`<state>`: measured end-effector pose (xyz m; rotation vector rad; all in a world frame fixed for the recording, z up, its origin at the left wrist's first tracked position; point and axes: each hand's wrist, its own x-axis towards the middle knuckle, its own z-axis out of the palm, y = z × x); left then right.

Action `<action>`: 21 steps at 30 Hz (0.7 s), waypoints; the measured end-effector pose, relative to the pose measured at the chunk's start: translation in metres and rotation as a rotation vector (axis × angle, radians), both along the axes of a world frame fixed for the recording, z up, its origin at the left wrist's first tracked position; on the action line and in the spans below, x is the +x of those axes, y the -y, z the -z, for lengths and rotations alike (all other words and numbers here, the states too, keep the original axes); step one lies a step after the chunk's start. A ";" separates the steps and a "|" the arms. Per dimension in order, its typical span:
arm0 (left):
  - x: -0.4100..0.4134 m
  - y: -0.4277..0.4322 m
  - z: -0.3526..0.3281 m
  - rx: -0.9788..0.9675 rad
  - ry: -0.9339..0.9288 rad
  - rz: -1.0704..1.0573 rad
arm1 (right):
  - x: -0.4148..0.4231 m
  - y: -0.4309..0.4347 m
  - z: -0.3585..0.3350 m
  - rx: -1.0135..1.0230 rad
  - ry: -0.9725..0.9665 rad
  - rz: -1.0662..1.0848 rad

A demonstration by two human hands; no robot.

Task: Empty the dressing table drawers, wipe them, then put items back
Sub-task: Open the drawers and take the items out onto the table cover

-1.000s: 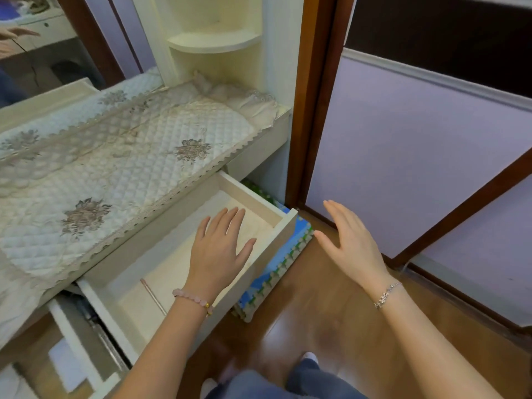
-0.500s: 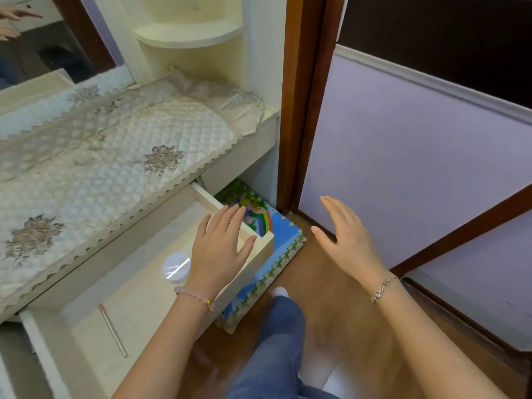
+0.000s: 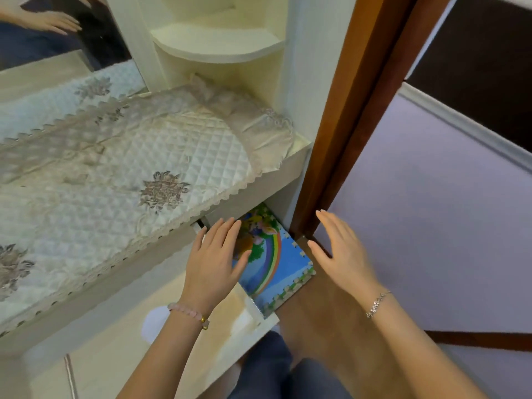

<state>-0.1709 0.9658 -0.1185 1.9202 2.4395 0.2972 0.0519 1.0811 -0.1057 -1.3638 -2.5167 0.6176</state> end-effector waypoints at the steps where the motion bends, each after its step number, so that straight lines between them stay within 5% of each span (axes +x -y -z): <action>1: -0.004 -0.004 0.001 -0.003 0.000 -0.017 | -0.005 -0.007 0.002 -0.005 0.005 -0.016; 16: -0.033 -0.052 0.027 -0.100 0.013 -0.274 | -0.075 -0.110 0.049 -0.110 -0.027 -0.300; 21: -0.055 -0.090 0.044 -0.088 0.022 -0.261 | -0.087 -0.124 0.080 -0.455 -0.188 -0.126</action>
